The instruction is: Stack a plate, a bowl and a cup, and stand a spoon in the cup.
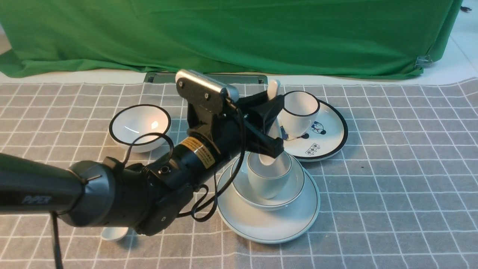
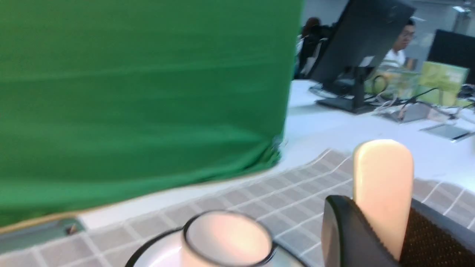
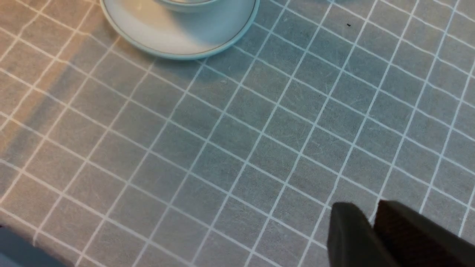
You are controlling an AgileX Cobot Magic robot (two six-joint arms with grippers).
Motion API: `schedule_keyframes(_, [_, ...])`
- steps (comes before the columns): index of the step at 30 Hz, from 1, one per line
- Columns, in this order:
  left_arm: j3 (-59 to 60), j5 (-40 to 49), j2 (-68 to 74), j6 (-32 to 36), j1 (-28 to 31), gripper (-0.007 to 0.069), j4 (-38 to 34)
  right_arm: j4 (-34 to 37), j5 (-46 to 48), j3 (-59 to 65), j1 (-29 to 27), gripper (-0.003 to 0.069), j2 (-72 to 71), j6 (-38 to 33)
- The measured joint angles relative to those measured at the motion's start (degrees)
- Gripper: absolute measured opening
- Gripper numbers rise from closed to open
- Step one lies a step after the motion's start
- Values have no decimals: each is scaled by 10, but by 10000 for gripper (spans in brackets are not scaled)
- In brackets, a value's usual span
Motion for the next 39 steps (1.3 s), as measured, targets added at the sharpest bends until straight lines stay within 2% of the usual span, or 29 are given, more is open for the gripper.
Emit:
schedule_keyframes(7, [0,1,21,-2,4,120,49,0,-2,0,0,142,0,2])
schedule_keyframes(13, [0,40,21,-1,5,140,52,0,-4,2,0,143,0,11])
schedule_keyframes(16, [0,47,21,-1,5,204,52,0,-4,2,0,143,0,11])
schedule_keyframes(21, [0,46,20,-2,5,387,53,0,-4,3,0,143,0,13])
schedule_keyframes(22, [0,46,19,-5,5,400,54,0,-4,3,0,143,0,13])
schedule_keyframes(24, [0,75,-3,-43,5,479,55,0,-7,3,0,143,0,13])
schedule_keyframes(26, [0,124,-44,-67,5,499,66,0,-14,2,0,143,0,13])
schedule_keyframes(29, [1,232,-122,-95,5,475,109,0,-20,-7,0,143,0,13])
schedule_keyframes(31, [5,302,-183,-127,4,423,138,0,-22,-12,0,143,0,13])
schedule_keyframes(33, [22,380,-270,-162,-3,306,160,0,-22,-14,0,143,-2,13])
schedule_keyframes(35, [42,415,-341,-169,-6,214,168,-1,-21,-14,0,133,-6,13])
schedule_keyframes(36, [49,419,-350,-170,-7,201,169,-1,-21,-14,0,133,-7,13])
schedule_keyframes(37, [78,441,-411,-175,-8,101,174,-1,-20,-14,0,115,-12,13])
schedule_keyframes(39, [123,451,-488,-181,-8,41,175,-1,-20,-11,0,75,-21,16])
